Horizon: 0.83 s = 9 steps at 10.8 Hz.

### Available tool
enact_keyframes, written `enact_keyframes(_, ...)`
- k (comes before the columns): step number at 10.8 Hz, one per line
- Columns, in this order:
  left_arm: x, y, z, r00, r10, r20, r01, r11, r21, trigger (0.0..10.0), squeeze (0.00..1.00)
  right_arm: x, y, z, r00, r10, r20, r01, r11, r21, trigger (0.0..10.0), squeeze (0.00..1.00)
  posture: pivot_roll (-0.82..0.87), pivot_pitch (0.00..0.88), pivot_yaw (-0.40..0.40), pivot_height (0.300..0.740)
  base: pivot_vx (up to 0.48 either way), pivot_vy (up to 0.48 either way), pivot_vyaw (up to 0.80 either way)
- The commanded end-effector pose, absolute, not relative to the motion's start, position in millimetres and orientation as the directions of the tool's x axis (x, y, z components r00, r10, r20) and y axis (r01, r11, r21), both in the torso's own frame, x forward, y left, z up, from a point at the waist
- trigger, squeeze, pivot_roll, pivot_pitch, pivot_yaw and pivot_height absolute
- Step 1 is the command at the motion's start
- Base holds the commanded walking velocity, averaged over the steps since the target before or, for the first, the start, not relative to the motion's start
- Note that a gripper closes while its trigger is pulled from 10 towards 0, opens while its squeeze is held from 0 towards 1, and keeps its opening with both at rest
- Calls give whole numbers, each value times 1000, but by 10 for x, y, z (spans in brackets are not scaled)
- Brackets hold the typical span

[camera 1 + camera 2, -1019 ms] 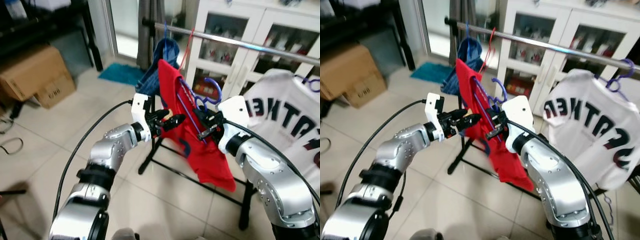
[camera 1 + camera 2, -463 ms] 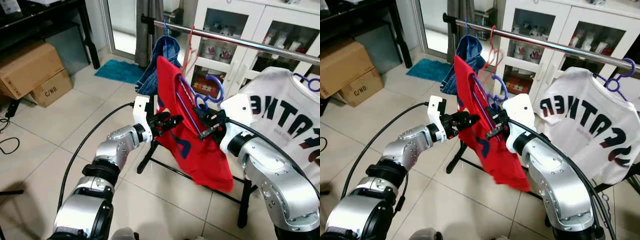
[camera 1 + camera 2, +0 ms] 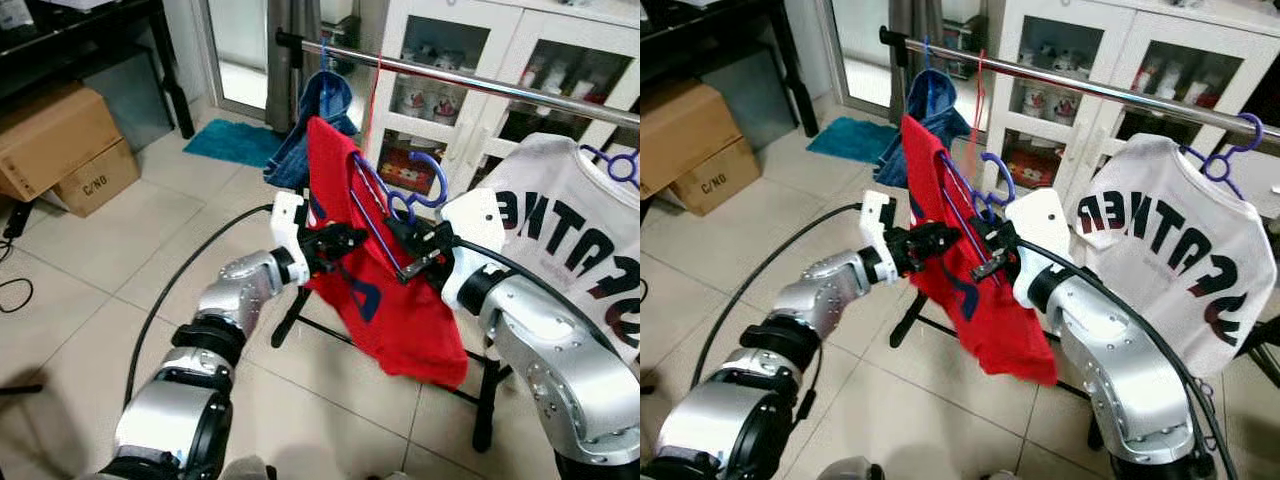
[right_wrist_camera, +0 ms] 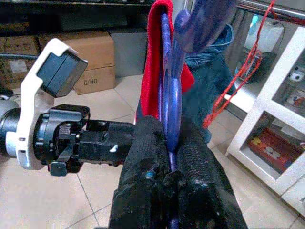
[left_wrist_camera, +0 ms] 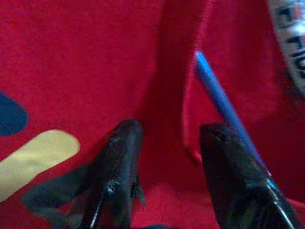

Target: Hang hanger

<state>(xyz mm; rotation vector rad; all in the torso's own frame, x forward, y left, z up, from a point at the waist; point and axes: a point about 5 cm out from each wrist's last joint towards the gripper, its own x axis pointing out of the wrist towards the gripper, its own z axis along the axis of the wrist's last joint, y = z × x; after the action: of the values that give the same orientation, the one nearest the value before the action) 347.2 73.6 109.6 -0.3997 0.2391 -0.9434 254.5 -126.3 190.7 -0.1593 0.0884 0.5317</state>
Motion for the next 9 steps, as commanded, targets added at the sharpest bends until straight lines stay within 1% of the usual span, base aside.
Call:
enact_keyframes(1,3493,677,1194,527,-850,6,775,478,-414,1686,0,2515,-1275,1981,860,501,-99,-511,849,-138,0,0,-68,0,19,740,0,0,0)
enact_keyframes(2,3471,650,1198,490,-872,16,795,439,-418,4863,0,2512,-1269,1975,856,506,-103,-516,845,-138,0,0,-72,0,18,740,0,0,0)
enact_keyframes(3,3478,651,1163,502,-865,-13,786,463,-410,4118,0,2509,-1259,1980,851,514,-105,-524,840,-139,0,0,-76,0,18,740,0,0,0)
enact_keyframes(4,3501,664,1145,531,-847,-25,766,492,-414,0,0,2505,-1249,1997,846,523,-102,-533,834,-140,0,0,-78,0,19,740,0,0,0)
enact_keyframes(5,3518,669,1149,547,-837,-17,753,500,-428,0,0,2500,-1245,2012,840,534,-99,-543,828,-141,0,0,-83,0,19,740,0,0,0)
enact_keyframes(9,3544,637,1207,548,-835,40,753,472,-459,0,0,2489,-1245,2022,831,547,-107,-557,817,-148,0,0,-93,0,21,740,0,0,0)
